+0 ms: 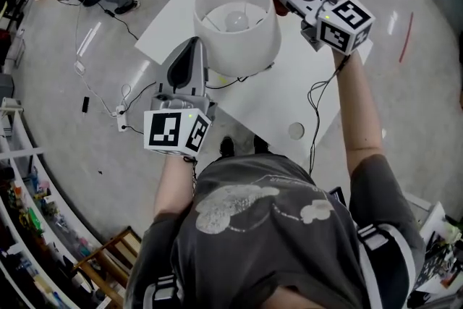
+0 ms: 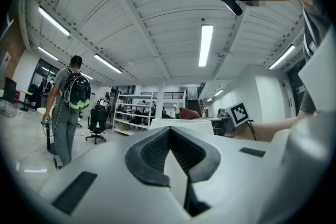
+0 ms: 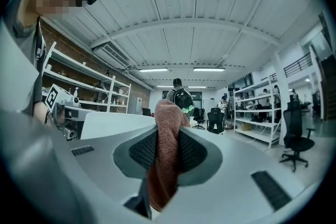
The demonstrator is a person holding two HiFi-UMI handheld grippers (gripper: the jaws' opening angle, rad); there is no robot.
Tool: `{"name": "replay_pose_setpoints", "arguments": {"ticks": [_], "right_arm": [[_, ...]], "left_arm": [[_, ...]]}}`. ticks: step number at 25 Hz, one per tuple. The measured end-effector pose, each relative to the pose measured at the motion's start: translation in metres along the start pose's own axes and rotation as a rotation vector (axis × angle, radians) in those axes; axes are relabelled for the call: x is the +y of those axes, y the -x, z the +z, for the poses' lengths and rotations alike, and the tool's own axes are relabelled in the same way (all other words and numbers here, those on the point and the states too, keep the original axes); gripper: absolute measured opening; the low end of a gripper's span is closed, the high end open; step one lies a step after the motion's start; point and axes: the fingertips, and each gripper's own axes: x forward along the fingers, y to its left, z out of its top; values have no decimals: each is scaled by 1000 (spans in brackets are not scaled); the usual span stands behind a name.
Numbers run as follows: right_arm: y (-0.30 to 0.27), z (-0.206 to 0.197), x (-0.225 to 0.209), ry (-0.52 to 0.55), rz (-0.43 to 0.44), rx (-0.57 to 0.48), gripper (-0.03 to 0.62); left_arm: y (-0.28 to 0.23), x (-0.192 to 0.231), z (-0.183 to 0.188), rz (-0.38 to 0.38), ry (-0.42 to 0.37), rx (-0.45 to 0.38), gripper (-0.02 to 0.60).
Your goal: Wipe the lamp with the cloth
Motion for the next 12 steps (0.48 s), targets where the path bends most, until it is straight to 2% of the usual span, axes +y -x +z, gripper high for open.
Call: {"name": "replay_pose_setpoints", "arguments": {"ticks": [5,12], "right_arm": [[-2,-23,-6,-32,9,21,90],[6,-68,-13,-109,-22,71,91]], "left_arm": [[-1,0,-16,22,7,26,8],[0,-5,-37,31,23,62,8]]}}
